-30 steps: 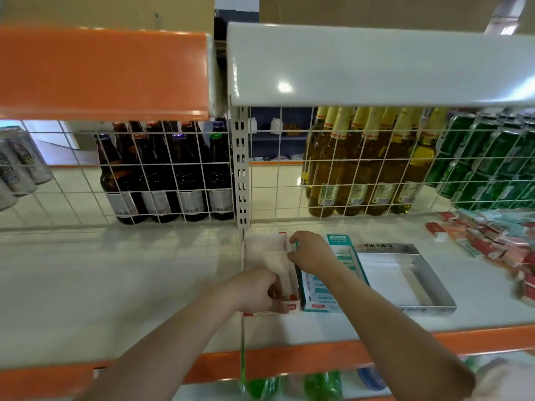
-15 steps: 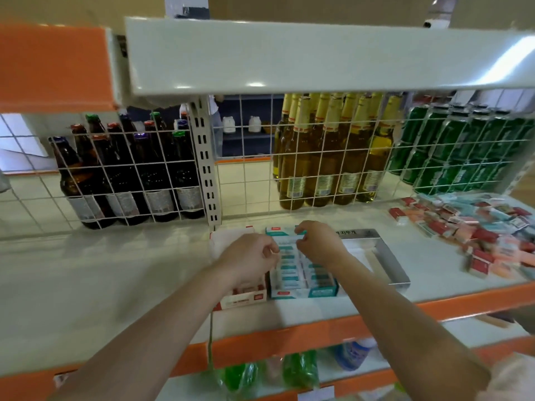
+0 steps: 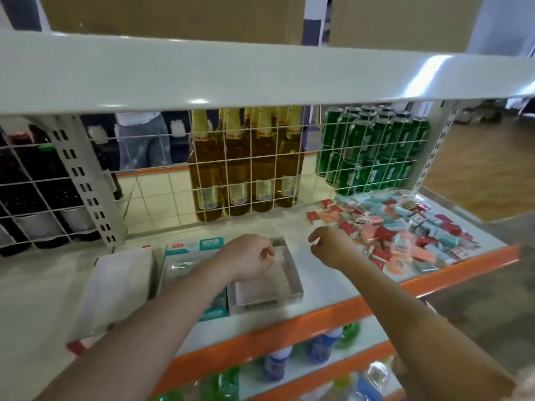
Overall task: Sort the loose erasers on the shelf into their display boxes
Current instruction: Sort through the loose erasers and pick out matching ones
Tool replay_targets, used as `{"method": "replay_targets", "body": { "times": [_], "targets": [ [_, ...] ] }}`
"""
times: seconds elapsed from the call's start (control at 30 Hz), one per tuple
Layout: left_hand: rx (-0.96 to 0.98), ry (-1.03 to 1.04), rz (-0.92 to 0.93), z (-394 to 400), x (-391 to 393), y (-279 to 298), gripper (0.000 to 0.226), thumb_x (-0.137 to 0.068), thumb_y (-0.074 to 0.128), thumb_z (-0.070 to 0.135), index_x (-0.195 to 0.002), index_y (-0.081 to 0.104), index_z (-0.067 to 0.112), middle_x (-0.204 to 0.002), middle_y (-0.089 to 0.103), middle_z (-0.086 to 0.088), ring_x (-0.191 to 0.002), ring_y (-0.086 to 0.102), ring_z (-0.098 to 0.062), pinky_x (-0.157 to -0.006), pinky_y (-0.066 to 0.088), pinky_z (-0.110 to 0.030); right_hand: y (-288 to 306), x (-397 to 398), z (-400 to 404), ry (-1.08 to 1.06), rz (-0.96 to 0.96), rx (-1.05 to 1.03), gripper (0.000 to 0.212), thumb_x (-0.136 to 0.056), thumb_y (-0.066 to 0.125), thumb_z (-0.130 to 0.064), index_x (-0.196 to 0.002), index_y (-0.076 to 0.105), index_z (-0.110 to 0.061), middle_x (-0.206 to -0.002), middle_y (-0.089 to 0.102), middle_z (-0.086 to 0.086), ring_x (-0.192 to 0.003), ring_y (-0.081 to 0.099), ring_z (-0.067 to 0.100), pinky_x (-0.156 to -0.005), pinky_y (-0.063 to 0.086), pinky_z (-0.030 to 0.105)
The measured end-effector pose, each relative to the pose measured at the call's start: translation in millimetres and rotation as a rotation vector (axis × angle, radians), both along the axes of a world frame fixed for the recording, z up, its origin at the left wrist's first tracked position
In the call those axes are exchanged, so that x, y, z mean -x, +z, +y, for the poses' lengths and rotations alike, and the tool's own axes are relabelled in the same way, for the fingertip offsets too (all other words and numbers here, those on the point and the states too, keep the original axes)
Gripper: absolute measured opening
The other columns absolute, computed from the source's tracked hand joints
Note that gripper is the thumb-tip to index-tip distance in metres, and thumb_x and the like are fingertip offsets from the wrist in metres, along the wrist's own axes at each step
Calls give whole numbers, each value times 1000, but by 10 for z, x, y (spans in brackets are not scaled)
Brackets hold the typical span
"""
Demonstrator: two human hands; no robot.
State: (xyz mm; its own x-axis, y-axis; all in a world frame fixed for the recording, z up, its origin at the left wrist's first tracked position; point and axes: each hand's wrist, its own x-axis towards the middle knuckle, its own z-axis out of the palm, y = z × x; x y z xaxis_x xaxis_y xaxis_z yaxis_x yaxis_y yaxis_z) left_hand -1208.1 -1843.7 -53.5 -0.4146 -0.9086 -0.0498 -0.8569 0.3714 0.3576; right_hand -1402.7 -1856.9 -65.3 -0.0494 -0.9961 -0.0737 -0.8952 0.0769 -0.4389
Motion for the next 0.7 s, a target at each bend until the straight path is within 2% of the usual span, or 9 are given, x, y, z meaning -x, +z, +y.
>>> {"method": "replay_targets", "body": {
  "times": [0.13,0.23,0.27,0.33,0.43,0.57,0.7],
  "targets": [
    [-9,-18,-19,-158,476,-76,27,-91,52,28,-115,61,19,-116,59,0,-104,55,-16,-87,46,-30,18,491,-89,10,32,16,28,-88,51,-13,-114,62,-16,-114,63,7,-99,59,24,-77,45,27],
    [-10,1,-11,-266,785,-140,31,-91,51,25,-120,59,16,-120,58,-3,-109,54,-18,-89,45,-29,27,803,-166,0,48,47,16,-86,50,-8,-96,62,-13,-95,62,7,-84,54,22,-62,41,26],
    [-13,9,-6,-302,875,-165,32,-91,51,25,-121,58,15,-122,57,-4,-111,54,-19,-90,44,-29,31,896,-200,-13,44,54,16,-85,52,-7,-97,63,-10,-96,63,8,-83,56,24,-63,44,28],
    [-18,25,12,-375,1030,-227,35,-91,50,25,-124,55,15,-126,54,-5,-114,52,-19,-93,43,-29,46,1061,-273,-24,29,57,24,-86,57,-7,-108,64,-8,-108,65,11,-92,61,27,-77,51,34],
    [-17,44,40,-470,1256,-316,41,-92,50,27,-131,48,16,-134,46,-4,-122,46,-19,-97,38,-29,73,1281,-408,-24,53,35,36,-88,54,-7,-124,58,-10,-124,58,13,-107,58,28,-91,47,35],
    [16,90,54,-602,1550,-401,46,-92,51,31,-135,46,14,-138,44,-7,-126,43,-23,-102,37,-31,19,1496,-648,-6,42,-6,42,-91,51,-11,-132,51,-16,-133,54,9,-112,57,27,-93,46,34],
    [53,108,52,-731,1745,-483,41,-91,53,34,-126,54,15,-133,51,-7,-119,50,-25,-96,43,-34,-37,1582,-826,57,80,-30,41,-94,48,-16,-134,49,-24,-138,49,7,-117,53,27,-91,43,30]
  ]
}}
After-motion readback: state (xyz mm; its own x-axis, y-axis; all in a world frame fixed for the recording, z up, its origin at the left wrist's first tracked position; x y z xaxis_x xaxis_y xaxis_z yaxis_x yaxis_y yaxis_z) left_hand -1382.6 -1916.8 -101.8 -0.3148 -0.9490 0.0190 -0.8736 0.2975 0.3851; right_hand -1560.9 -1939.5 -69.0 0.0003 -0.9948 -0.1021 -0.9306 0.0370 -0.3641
